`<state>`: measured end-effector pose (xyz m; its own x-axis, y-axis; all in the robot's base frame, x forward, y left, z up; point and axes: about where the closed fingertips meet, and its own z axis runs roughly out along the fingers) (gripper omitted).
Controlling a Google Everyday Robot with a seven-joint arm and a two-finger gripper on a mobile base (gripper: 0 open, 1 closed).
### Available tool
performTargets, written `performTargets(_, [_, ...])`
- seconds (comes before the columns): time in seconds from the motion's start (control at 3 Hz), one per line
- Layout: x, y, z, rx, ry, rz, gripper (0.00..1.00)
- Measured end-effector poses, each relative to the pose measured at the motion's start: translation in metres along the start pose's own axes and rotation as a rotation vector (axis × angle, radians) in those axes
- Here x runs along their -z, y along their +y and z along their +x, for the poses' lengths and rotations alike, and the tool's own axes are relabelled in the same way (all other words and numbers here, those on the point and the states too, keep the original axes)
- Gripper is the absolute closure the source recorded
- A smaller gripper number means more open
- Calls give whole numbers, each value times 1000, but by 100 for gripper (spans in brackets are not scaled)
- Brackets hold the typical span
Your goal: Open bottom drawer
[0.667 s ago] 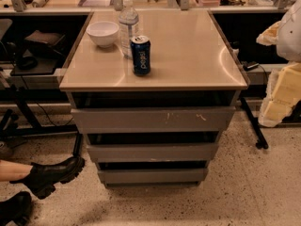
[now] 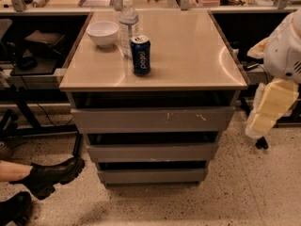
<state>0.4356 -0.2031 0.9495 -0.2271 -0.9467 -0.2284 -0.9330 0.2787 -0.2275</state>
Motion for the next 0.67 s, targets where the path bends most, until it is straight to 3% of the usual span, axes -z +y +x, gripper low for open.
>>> performTargets(0.33, [-69, 34, -21, -43, -106, -93, 0])
performTargets(0.67, [-147, 85, -46, -124, -259, -229, 0])
